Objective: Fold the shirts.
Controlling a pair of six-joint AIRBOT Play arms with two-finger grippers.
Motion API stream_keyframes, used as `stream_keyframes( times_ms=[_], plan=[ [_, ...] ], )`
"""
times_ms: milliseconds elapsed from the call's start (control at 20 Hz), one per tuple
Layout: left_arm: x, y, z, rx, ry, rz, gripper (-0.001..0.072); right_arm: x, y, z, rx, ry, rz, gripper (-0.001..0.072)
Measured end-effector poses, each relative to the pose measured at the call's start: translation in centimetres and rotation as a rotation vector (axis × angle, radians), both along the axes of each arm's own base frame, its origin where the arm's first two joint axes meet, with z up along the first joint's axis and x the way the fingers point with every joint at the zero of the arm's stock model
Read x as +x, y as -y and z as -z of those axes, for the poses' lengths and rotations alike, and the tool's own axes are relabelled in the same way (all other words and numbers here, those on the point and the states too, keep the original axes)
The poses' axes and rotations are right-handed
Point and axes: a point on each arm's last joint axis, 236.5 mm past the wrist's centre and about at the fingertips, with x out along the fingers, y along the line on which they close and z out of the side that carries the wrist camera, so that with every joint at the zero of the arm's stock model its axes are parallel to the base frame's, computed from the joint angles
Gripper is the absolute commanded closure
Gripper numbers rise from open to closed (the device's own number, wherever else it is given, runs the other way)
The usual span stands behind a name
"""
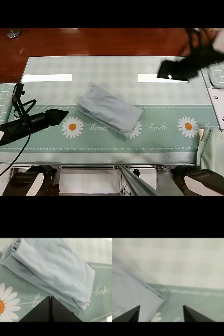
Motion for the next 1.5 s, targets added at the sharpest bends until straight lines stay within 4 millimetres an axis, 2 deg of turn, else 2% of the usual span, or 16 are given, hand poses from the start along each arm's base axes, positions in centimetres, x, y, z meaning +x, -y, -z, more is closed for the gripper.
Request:
stream_keyframes(
  times_ms=[50, 100, 200, 300, 550, 750, 800, 850, 900, 1050, 1150, 1250, 1350, 1500],
  plan=[
    [0.0, 0.0, 0.0, 0.0, 0.0, 0.0, 0.0686, -1.9, 0.9, 2.3, 0.027, -0.007, 0.089, 0.0094],
    [0.0, 0.0, 0.0, 0.0, 0.001, -0.001, 0.0686, -3.9, 1.1, 5.1, 0.083, -0.017, 0.17, 0.0094],
    [0.1, -0.1, -0.1, 0.0, 0.005, -0.005, 0.0686, -7.2, -1.0, 9.6, 0.26, -0.065, 0.264, 0.0094],
    [0.2, -0.1, -0.2, -0.004, 0.009, -0.009, 0.0686, -8.9, -3.4, 12.1, 0.413, -0.094, 0.295, 0.0095],
    [0.8, -0.3, -0.2, -0.009, 0.014, -0.028, 0.0686, -9.5, -6.4, 16.7, 0.548, -0.212, 0.318, 0.0095],
    [1.1, -0.2, 0.1, -0.018, 0.003, -0.036, 0.0686, -8.7, -10.7, 18.6, 0.589, -0.328, 0.223, 0.0107],
    [1.1, -0.2, 0.2, -0.018, 0.002, -0.035, 0.0686, -8.5, -11.9, 18.7, 0.591, -0.35, 0.185, 0.023],
    [1.2, -0.2, 0.2, -0.021, 0.0, -0.036, 0.0686, -8.0, -12.8, 19.0, 0.584, -0.359, 0.146, 0.053],
    [1.2, -0.2, 0.2, -0.022, -0.001, -0.037, 0.0686, -7.5, -13.5, 19.2, 0.56, -0.36, 0.09, 0.0682],
    [1.2, -0.2, 0.2, -0.023, -0.002, -0.038, 0.0686, -4.1, -15.8, 16.4, 0.546, -0.297, -0.074, 0.0682],
    [1.2, -0.2, 0.2, -0.025, -0.003, -0.038, 0.0686, -1.2, -16.7, 12.6, 0.519, -0.22, -0.194, 0.0682],
    [1.2, -0.1, 0.2, -0.027, -0.003, -0.038, 0.0686, 1.6, -16.6, 8.2, 0.464, -0.14, -0.275, 0.0683],
    [1.2, -0.1, 0.2, -0.027, -0.003, -0.038, 0.0686, 4.6, -15.3, 2.8, 0.399, -0.046, -0.298, 0.0683],
    [1.2, -0.1, 0.2, -0.028, -0.003, -0.039, 0.0686, 7.4, -11.2, -4.7, 0.322, 0.061, -0.261, 0.0683]
  ],
)
